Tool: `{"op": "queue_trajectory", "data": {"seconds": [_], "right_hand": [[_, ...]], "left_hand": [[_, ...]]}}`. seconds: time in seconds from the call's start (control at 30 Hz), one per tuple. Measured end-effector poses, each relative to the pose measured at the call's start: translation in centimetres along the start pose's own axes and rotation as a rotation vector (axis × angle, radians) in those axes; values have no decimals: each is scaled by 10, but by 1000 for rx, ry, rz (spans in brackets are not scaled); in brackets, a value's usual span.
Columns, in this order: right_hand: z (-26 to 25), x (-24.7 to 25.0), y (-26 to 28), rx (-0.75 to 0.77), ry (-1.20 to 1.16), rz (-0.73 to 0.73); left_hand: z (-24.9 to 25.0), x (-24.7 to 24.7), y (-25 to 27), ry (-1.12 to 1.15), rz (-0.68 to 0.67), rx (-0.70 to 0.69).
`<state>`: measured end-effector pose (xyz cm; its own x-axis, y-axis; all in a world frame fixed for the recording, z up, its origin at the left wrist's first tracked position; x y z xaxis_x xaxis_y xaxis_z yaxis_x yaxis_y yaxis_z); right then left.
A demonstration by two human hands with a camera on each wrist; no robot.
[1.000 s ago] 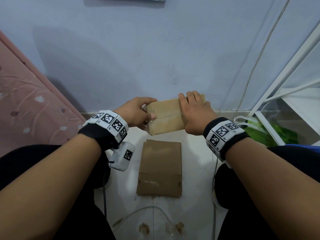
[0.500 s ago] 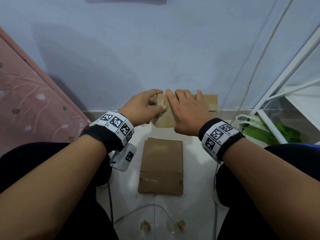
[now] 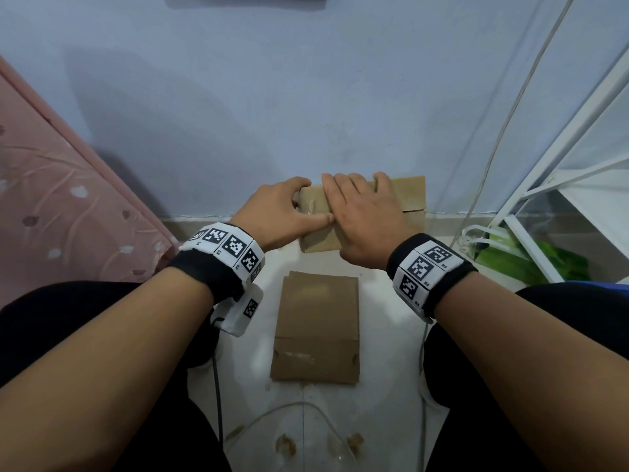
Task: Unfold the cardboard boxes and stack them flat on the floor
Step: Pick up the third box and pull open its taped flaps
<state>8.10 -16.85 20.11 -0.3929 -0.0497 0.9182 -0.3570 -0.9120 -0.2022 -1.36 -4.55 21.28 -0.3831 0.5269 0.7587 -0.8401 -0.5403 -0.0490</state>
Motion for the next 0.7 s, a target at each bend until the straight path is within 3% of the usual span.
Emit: {"op": "queue_trajectory", "data": {"seconds": [0.13, 0.47, 0.7], "right_hand": [[-6, -2, -1, 61, 23, 85], [-12, 8, -7, 89, -53, 209], [-14, 8, -5, 127, -75, 197]], "left_hand": [[-2, -5, -3, -160, 32, -10], [-13, 1, -5, -101, 152, 247], [-13, 1, -6, -92, -5, 193]]}}
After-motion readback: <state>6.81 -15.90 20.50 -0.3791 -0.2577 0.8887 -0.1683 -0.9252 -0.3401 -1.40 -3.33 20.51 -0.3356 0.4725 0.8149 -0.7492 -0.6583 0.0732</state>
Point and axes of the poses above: each hand's wrist, its own y-axis away from the middle knuckle, its own x-axis out of the back of the hand, z = x × y, the point moved 4 cm from there along -y, towards the middle knuckle, and after that the axes turned 3 degrees about z, right-handed, at the moved point
